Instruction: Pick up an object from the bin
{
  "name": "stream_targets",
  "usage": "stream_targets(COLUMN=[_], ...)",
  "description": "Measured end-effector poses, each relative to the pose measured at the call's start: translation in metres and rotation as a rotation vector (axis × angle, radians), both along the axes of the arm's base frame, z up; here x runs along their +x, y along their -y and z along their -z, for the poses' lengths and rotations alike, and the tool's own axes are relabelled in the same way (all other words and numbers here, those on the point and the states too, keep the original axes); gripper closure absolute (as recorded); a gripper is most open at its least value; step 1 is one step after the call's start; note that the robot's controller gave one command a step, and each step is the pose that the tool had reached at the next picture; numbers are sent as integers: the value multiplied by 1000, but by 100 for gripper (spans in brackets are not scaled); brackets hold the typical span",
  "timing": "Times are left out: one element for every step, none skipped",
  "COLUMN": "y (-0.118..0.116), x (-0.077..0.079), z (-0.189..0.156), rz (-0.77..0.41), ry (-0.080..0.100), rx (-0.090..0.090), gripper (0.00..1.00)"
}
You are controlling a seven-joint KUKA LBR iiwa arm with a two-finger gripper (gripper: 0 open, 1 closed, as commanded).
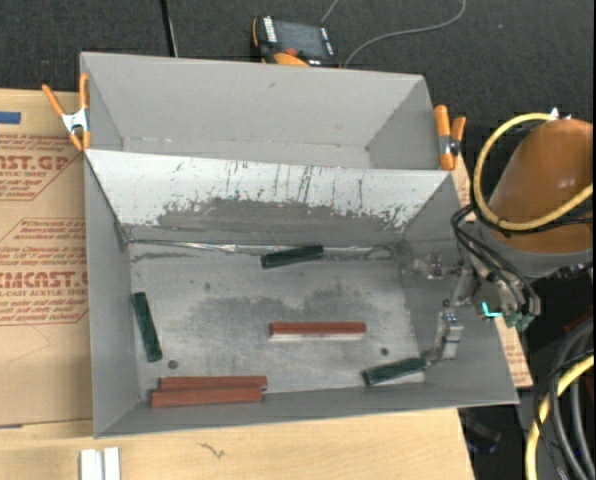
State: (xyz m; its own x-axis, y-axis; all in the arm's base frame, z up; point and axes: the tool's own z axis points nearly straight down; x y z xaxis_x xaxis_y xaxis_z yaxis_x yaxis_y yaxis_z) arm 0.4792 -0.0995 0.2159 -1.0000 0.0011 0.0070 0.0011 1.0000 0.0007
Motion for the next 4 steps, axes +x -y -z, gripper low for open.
stream_targets(y=[-53, -91, -89, -63], x=[15, 94, 91, 83], z=[147, 145, 146, 11], rz=[-318, -354, -351, -598], ry=[10, 15, 8, 16], rx=[1, 2, 1, -1], gripper=[0, 0, 100, 100])
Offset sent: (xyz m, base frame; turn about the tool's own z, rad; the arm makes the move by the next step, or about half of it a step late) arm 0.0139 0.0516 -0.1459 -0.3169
